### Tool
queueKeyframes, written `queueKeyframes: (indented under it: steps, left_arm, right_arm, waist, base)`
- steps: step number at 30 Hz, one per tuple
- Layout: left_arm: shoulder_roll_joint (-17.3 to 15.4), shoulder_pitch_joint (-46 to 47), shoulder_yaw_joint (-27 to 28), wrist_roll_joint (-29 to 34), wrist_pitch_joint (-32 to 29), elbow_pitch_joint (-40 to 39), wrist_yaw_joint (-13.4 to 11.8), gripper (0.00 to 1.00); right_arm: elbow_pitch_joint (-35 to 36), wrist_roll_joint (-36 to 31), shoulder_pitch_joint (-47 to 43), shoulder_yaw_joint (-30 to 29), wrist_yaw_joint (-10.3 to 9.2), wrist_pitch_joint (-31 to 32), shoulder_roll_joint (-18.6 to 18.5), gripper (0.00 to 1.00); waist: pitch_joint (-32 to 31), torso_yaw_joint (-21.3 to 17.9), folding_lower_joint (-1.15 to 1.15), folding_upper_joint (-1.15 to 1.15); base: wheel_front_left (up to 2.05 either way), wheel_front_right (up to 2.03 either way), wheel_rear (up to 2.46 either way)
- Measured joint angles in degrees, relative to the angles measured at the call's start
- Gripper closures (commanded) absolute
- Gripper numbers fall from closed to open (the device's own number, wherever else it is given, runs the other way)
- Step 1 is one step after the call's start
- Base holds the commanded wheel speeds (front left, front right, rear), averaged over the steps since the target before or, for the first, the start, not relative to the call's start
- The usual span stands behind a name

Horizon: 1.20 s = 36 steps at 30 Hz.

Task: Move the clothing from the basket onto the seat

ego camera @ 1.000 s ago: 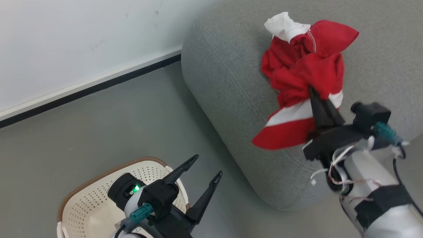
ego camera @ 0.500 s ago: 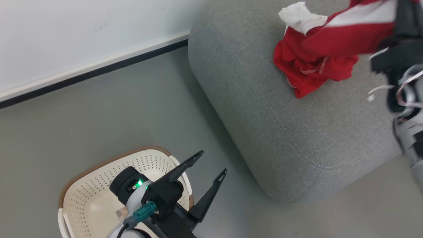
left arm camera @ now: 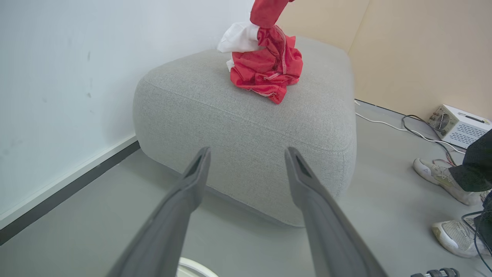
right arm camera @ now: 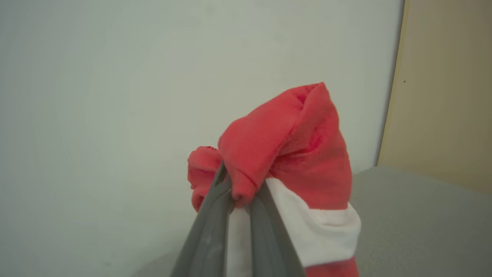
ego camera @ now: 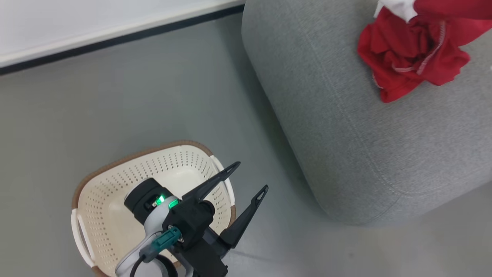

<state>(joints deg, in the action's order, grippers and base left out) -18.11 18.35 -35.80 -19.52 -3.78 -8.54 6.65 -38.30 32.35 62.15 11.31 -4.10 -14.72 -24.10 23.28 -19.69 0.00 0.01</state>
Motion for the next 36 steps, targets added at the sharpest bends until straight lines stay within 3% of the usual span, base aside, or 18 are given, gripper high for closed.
queueKeyframes:
  steps: [14,23,24,25,26,27,36]
  left_arm:
    - [-1.91,4.19,0.63,0.2,-0.22,-1.63,0.42,0.0]
    - [-2.79,5.3,0.8,0.2,-0.05,-0.99,0.43,0.0]
    - [-2.8,5.36,0.77,0.2,0.07,-0.88,0.43,0.0]
    - [-2.8,5.54,0.7,0.2,0.23,-0.75,0.43,0.0]
    - [-2.77,5.9,0.64,0.2,0.42,-0.44,0.43,0.0]
    - [-2.72,6.17,0.6,0.2,0.44,-0.07,0.43,0.0]
    - [-2.29,6.21,0.12,-0.1,2.31,2.83,0.48,0.0]
  right_arm:
    - [-8.4,1.26,0.43,-2.01,-0.53,0.0,-0.48,1.0]
    - [-12.5,2.11,-0.91,-2.27,-0.77,0.0,1.77,0.98]
    - [-12.72,2.11,-0.91,-2.27,-0.77,0.0,1.79,0.58]
    - [-12.96,2.11,-0.9,-2.27,-0.77,0.0,1.79,0.29]
    - [-13.33,2.11,-0.87,-2.27,-0.77,0.0,1.79,0.1]
    - [-13.68,2.11,-0.87,-2.27,-0.77,0.0,1.79,0.0]
    - [-15.29,1.08,-1.2,-1.62,-0.68,0.0,2.4,0.0]
  waist:
    - [8.62,2.83,0.01,0.0]
    - [11.3,3.65,0.01,0.0]
    - [11.36,3.69,0.01,0.0]
    - [11.37,3.7,0.01,0.0]
    - [11.33,3.7,0.01,0.0]
    - [11.21,3.71,0.01,0.0]
    - [8.87,3.73,0.0,0.0]
  base:
    - [0.0,0.0,0.0]
    - [0.0,0.0,0.0]
    - [0.0,0.0,0.0]
    - [0.0,0.0,0.0]
    - [0.0,0.0,0.0]
    - [0.0,0.0,0.0]
    - [0.0,0.0,0.0]
